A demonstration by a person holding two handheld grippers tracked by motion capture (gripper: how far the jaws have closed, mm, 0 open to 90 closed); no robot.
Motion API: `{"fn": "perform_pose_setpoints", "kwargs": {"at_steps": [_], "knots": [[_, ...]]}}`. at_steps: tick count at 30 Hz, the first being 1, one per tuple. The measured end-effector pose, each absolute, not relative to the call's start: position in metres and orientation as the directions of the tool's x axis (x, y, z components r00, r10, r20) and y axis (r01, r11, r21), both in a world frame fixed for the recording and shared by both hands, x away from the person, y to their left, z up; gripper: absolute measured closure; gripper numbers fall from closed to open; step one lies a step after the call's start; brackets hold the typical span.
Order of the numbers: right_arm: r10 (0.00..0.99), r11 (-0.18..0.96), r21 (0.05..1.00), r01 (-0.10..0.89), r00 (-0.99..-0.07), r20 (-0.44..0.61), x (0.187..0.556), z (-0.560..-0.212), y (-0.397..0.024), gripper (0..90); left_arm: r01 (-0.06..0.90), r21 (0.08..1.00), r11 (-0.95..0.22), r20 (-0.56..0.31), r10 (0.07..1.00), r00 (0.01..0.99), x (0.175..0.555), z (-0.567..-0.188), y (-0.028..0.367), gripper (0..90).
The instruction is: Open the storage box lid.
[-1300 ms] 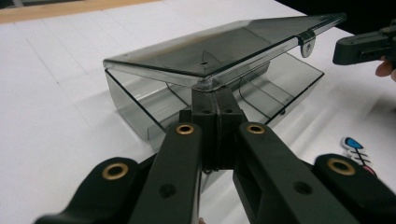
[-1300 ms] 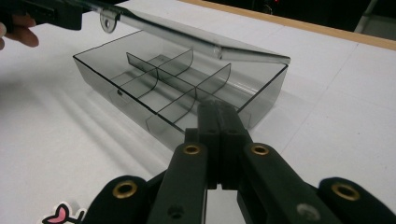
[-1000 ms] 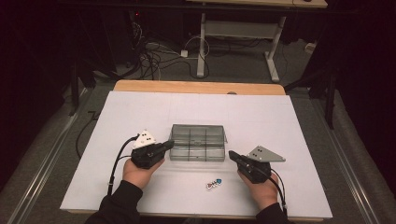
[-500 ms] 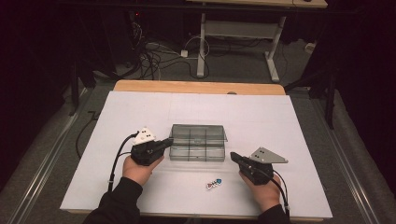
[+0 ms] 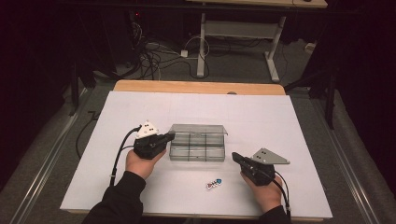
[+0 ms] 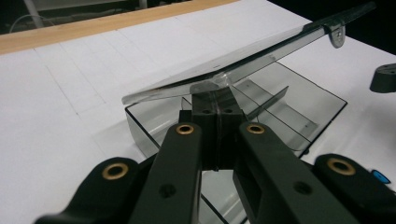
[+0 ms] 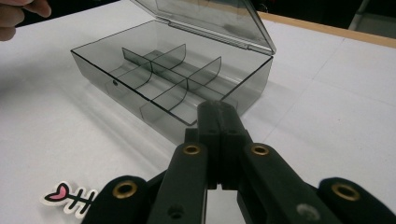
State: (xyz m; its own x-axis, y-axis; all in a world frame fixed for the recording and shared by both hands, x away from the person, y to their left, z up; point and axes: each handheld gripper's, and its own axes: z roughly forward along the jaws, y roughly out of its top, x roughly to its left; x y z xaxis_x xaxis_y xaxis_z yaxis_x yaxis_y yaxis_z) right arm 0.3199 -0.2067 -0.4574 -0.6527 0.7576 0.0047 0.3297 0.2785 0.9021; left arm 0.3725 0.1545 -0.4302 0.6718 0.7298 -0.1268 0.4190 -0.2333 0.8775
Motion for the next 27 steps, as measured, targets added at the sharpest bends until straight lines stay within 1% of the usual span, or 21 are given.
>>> {"fn": "perform_pose_setpoints", "kwargs": {"at_steps": [11, 18, 27], "knots": [[0.752, 0.276, 0.901, 0.335, -0.659, 0.015, 0.325, -0.459, -0.205, 90.0, 0.414, 0.882, -0.225, -0.116, 0.747, 0.655, 0.388, -0.424, 0.151, 88.4], [0.742, 0.275, 0.908, 0.316, -0.67, 0.009, 0.33, -0.451, -0.196, 90.0, 0.416, 0.882, -0.223, -0.119, 0.748, 0.653, 0.394, -0.427, 0.151, 88.5], [0.759, 0.243, 0.907, 0.343, -0.649, 0.041, 0.354, -0.45, -0.195, 90.0, 0.428, 0.877, -0.22, -0.126, 0.753, 0.646, 0.4, -0.432, 0.149, 88.5]]}}
